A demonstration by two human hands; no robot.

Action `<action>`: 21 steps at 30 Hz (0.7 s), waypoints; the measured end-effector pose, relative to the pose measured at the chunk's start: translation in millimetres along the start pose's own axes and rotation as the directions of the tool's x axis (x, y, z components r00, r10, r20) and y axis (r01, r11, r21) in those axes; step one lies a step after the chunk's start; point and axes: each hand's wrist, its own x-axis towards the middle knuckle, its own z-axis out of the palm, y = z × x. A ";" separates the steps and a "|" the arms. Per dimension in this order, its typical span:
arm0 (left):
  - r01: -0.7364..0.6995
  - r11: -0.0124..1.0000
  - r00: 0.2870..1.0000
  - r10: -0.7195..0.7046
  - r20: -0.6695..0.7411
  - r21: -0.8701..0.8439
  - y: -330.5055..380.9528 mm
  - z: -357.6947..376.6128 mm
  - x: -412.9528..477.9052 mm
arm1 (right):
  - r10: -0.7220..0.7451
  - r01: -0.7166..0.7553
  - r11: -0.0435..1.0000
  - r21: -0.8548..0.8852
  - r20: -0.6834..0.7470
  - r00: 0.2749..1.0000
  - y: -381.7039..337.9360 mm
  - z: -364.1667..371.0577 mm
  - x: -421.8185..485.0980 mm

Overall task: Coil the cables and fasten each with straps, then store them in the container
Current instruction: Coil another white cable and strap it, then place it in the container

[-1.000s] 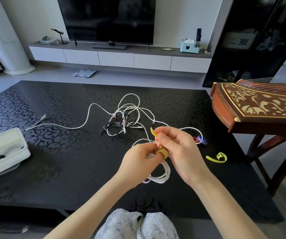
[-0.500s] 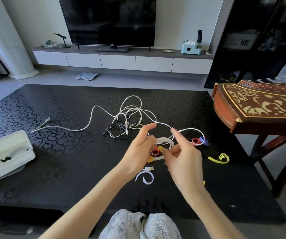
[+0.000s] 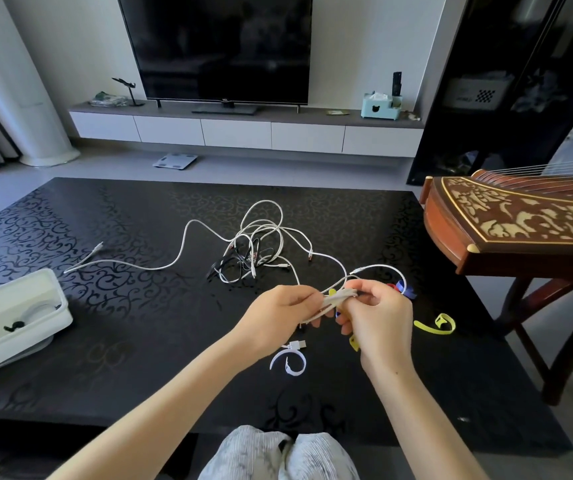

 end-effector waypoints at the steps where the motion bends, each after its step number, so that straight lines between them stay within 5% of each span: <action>1: -0.008 0.999 1.000 0.008 -0.008 -0.046 -2.0 2.5 0.0 | 0.032 -0.031 0.998 0.046 -0.005 0.999 -2.5 -0.3 0.4; 5: -0.121 0.981 0.980 0.094 -0.173 -0.154 -0.9 16.4 1.1 | 0.189 -0.186 0.960 0.211 0.009 0.982 -11.0 -0.4 2.9; 9: -0.186 0.970 0.914 0.228 -0.337 0.154 4.7 31.4 2.3 | 0.265 -0.257 0.900 0.352 0.026 0.964 -17.0 2.3 0.7; 21: -0.205 0.962 0.832 0.268 -0.485 0.180 6.5 30.8 10.1 | 0.194 -0.190 0.831 0.523 0.047 0.980 -18.9 7.3 -19.6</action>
